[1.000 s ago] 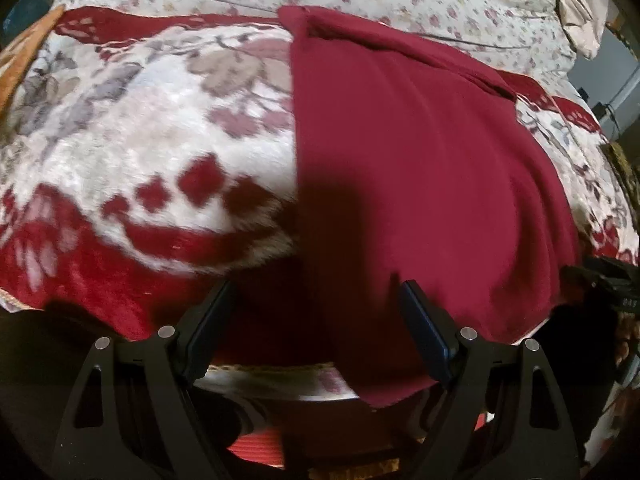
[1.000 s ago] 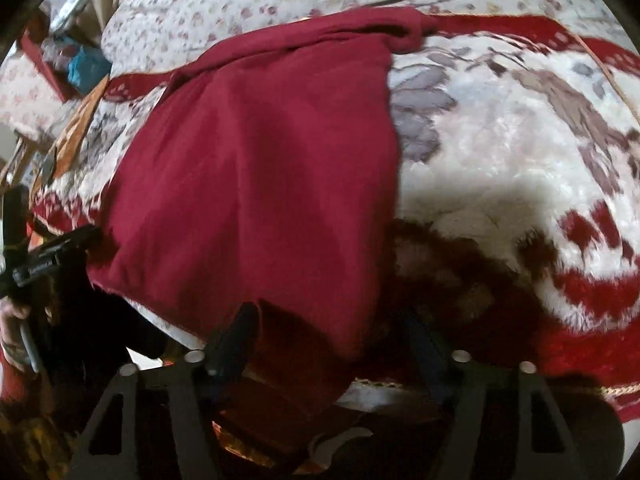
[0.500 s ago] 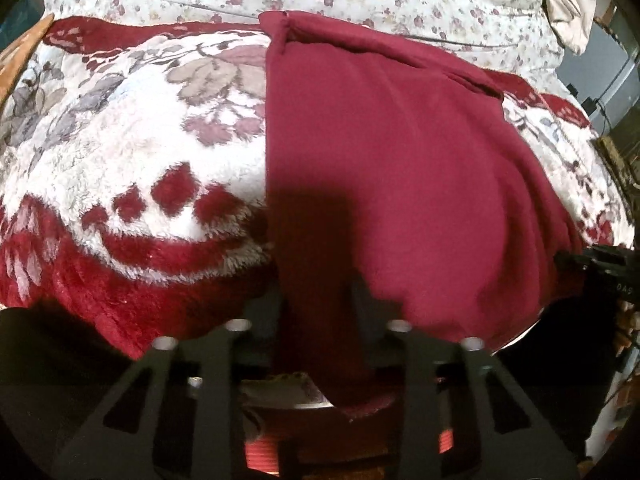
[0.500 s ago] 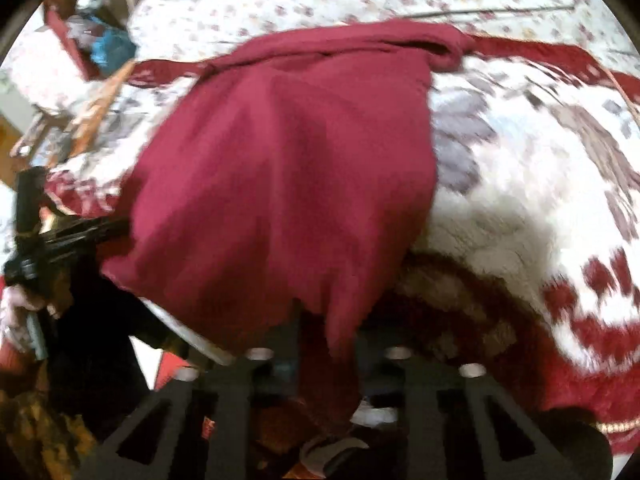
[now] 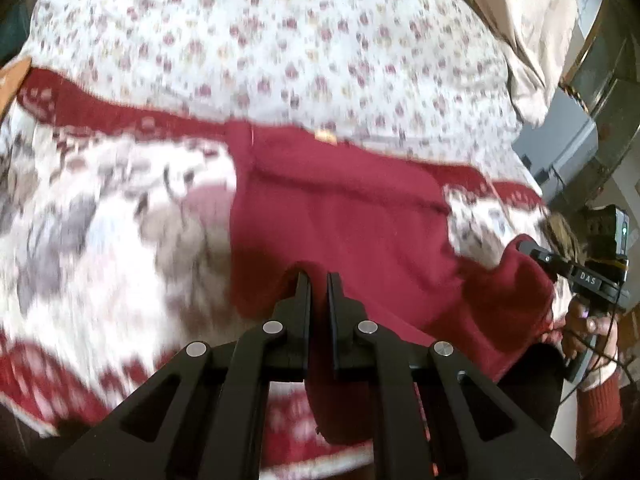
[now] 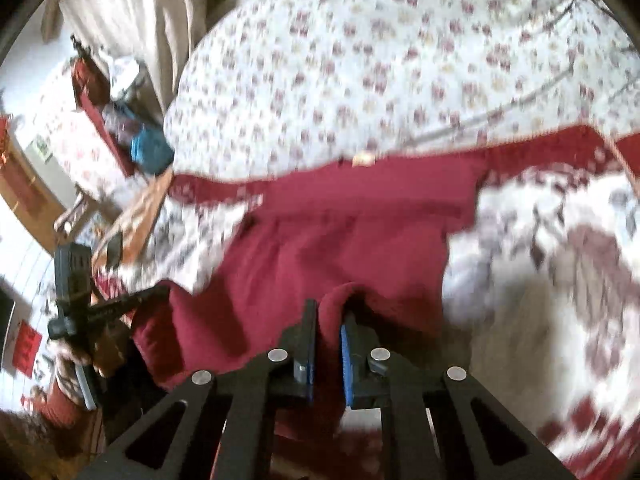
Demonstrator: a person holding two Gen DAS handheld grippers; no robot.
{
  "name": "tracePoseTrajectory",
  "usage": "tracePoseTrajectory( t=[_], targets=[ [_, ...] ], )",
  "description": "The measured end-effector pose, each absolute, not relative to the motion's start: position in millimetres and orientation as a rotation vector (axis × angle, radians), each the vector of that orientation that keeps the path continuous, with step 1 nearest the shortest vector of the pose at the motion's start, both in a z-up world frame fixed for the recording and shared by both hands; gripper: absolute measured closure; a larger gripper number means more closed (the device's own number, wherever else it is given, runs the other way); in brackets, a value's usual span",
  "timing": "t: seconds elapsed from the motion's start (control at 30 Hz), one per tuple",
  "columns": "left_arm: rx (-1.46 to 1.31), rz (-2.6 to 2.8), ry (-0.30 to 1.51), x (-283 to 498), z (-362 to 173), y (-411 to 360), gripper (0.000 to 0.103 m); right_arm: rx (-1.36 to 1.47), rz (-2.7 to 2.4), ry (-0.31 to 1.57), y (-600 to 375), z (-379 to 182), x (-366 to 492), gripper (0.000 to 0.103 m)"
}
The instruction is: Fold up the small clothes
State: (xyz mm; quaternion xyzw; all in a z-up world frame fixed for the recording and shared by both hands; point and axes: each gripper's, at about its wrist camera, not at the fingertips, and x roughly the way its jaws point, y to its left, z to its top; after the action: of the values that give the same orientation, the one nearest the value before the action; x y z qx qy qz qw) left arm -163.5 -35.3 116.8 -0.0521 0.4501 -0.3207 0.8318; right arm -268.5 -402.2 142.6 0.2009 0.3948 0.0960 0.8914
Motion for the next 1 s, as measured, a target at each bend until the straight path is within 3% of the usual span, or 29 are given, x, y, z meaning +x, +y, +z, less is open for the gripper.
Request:
tracePoseTrajectory(
  t=[0.3, 0.53, 0.73, 0.83, 0.9, 1.0],
  targets=[
    [-0.156, -0.62, 0.927, -50.6, 131.4, -72.5, 0.097, 0.425, 0.067, 0.774, -443.0, 151.4, -160.2, 0.094],
    [-0.162, -0.523, 0.984, 41.3, 90.4, -105.4, 0.097, 0.443, -0.078, 0.836, -486.8, 102.5, -77.2, 0.095],
    [-0.219, -0.489, 1.137, 94.5, 45.0, -113.8, 0.094, 0.506, -0.113, 0.881, -510.1, 60.7, -36.5, 0.094],
    [-0.222, -0.471, 1.101, 93.4, 59.0, -103.6, 0.078, 0.586, -0.093, 0.832, -517.7, 70.6, -51.3, 0.083],
    [-0.193, -0.468, 1.05, 88.6, 75.2, -96.6, 0.065, 0.526, -0.144, 0.789, -515.6, 85.4, -67.0, 0.058],
    [-0.168, -0.492, 1.022, 79.3, 88.6, -91.7, 0.064, 0.433, -0.103, 0.744, -504.6, 106.0, -82.2, 0.056]
  ],
)
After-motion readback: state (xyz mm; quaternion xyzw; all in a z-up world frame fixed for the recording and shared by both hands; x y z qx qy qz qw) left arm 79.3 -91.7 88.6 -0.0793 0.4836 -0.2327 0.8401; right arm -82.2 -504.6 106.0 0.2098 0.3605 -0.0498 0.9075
